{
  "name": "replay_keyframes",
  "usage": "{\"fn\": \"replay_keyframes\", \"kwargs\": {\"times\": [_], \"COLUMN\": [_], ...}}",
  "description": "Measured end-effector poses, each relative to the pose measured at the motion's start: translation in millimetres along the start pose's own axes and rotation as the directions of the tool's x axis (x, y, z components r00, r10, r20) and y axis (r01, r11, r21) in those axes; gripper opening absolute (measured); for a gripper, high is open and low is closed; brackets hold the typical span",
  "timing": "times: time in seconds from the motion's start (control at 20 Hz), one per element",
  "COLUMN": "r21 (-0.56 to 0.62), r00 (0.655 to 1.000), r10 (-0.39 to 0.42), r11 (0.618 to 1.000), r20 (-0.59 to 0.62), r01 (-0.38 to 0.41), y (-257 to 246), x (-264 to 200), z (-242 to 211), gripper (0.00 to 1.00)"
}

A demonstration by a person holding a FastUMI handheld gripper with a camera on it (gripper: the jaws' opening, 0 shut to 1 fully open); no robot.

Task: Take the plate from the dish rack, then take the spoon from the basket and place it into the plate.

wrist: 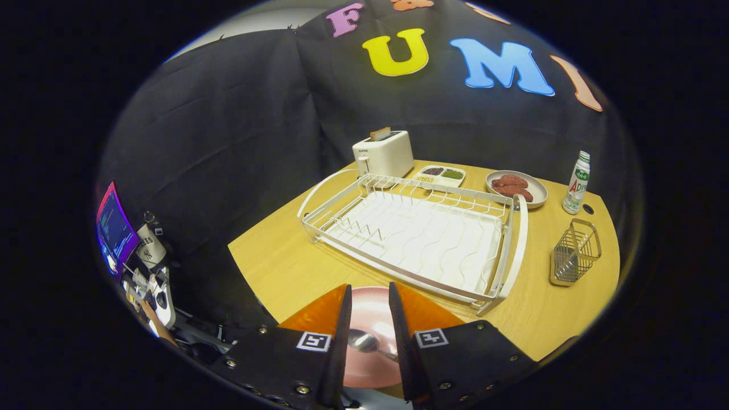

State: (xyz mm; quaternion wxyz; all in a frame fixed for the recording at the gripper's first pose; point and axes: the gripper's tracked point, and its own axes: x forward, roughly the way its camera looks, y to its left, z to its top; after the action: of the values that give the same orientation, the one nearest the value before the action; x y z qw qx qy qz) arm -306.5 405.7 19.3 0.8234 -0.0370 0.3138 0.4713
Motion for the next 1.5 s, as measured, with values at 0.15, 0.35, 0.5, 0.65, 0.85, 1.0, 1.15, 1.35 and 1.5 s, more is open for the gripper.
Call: {"fn": "replay_keyframes", "kwargs": {"times": [0.15,0.35,0.5,0.65,0.85,1.0,1.15,1.35,1.5], "r21": [0.01,0.043,0.063,0.071,0.071,0.088,0.11,0.129,0.171], "r00": [1.0,0.995,0.982,0.963,0.913,0.875,0.834,0.751,0.691], "r10": [-0.005,-0.023,-0.055,-0.072,-0.143,-0.19,-0.248,-0.345,-0.403], "r11": [1.0,0.999,0.997,0.996,0.99,0.982,0.969,0.934,0.909], "r20": [0.018,0.094,0.179,0.259,0.382,0.445,0.492,0.563,0.601], "r01": [0.005,0.019,0.044,0.056,0.125,0.169,0.223,0.333,0.381], "y": [-2.5,-9.3,-20.3,-29.1,-54.5,-72.5,-94.8,-130.2,-153.4], "x": [-3.4,-17.8,-37.5,-57.6,-86.3,-111.3,-135.5,-172.8,-201.4], "z": [5.5,32.5,64.5,92.4,133.3,153.8,169.9,191.7,204.3], "gripper": [0.39,0.39,0.42,0.74,0.97,0.97,0.97,0.97,0.96]}}
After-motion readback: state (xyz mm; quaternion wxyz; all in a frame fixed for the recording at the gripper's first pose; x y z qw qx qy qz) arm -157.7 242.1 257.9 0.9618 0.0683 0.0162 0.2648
